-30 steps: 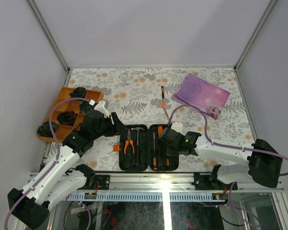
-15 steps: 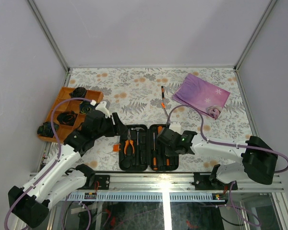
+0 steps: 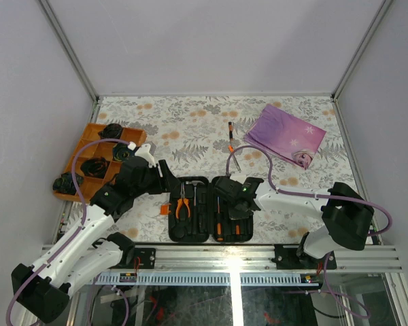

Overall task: Sort the tools into containers
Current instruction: Place the screwdriver in the storage box, then pick up the screwdriver from the center of the board.

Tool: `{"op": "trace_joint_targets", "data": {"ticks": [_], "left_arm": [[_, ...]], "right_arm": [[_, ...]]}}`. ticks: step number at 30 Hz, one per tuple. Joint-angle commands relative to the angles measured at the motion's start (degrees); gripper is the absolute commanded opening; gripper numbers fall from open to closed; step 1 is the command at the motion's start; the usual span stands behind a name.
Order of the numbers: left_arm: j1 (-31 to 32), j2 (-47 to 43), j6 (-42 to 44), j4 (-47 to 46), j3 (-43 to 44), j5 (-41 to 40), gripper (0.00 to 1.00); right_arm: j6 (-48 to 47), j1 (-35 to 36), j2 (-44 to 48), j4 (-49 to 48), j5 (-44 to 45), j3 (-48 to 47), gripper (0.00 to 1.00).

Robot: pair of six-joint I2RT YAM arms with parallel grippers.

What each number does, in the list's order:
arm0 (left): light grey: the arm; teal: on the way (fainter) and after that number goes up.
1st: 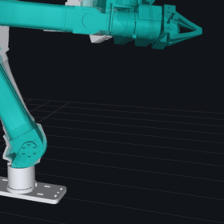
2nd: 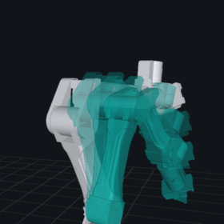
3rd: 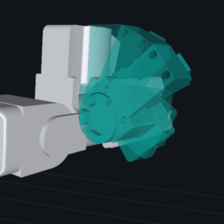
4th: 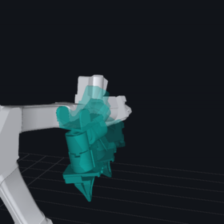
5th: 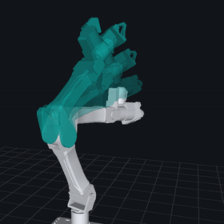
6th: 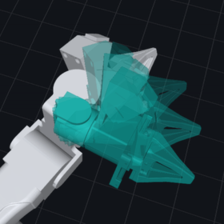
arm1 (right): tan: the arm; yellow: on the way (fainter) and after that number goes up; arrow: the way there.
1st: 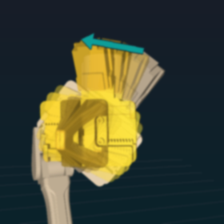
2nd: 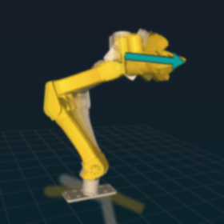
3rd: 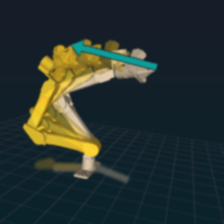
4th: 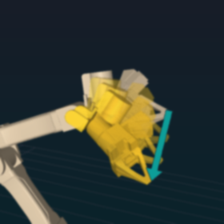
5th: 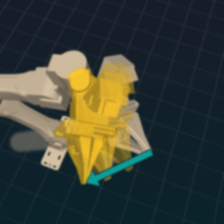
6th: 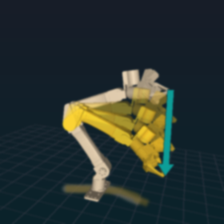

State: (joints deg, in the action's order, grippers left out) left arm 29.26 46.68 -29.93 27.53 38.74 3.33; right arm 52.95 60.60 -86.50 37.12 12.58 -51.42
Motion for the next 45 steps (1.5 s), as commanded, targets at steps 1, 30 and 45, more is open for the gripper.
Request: {"op": "trace_joint_targets", "data": {"ticks": [1,30,45], "left_arm": [[0.4,-0.9,0.1,0.3,1.9,-1.2,0.58],[0.4,-1.5,0.3,0.2,2.0,-1.9,0.58],[0.5,-2.2,0.3,0.2,1.9,-2.5,0.58]], "right_arm": [[-0.8,0.4,-5.1,1.2,-7.0,2.0,0.04],[-8.0,-1.4,-1.0,-0.3,-6.0,-8.5,0.30],[-36.3,-21.1,5.1,-10.3,3.8,-25.7,0.51]]}}
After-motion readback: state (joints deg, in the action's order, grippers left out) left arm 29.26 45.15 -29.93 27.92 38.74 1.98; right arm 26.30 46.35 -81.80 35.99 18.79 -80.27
